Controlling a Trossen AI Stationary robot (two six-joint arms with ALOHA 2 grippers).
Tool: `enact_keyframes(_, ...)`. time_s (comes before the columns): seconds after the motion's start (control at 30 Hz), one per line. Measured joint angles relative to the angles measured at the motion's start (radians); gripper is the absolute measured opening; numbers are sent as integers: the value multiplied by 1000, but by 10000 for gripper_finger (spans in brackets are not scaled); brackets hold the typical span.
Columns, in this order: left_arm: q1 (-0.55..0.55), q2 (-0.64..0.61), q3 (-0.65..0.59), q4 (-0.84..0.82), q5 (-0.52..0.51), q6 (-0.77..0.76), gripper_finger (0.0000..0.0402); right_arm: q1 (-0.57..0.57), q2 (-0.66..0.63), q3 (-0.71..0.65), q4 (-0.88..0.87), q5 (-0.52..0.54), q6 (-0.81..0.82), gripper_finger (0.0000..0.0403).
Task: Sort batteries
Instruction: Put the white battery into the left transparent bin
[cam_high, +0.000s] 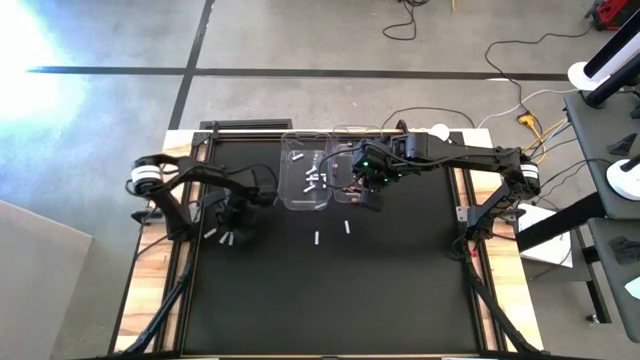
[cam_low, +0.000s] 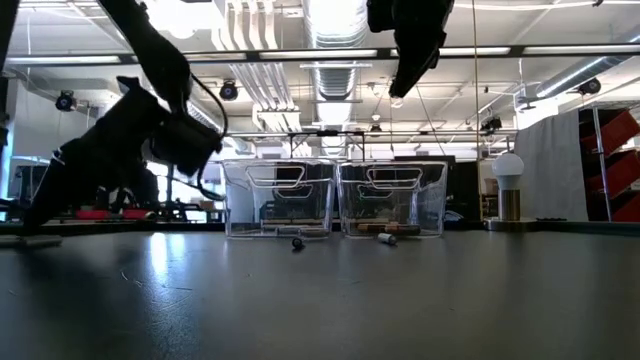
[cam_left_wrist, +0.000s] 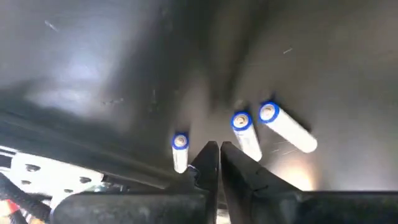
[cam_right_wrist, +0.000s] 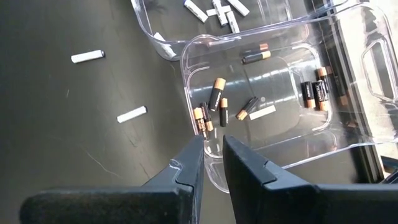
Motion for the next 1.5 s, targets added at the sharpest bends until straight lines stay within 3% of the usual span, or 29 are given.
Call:
enact_keyframes(0.33,0,-184,-64,-40,2,-72,6,0,0,-24,5,0,-7,52)
enact_keyframes(0.6,-21,-194,-70,-19,73,-75,64,0,0,-106,39,0,-5,52)
enact_keyframes(0.93,-72,-184,-95,-3,92,-71,137,4,-2,-155,48,-1,40,52)
enact_keyframes(1.23,-134,-107,-95,52,99,-44,120,4,-43,-119,59,0,10,52)
enact_keyframes(1.5,-262,-8,-89,104,99,-41,113,24,-180,-86,44,75,30,52)
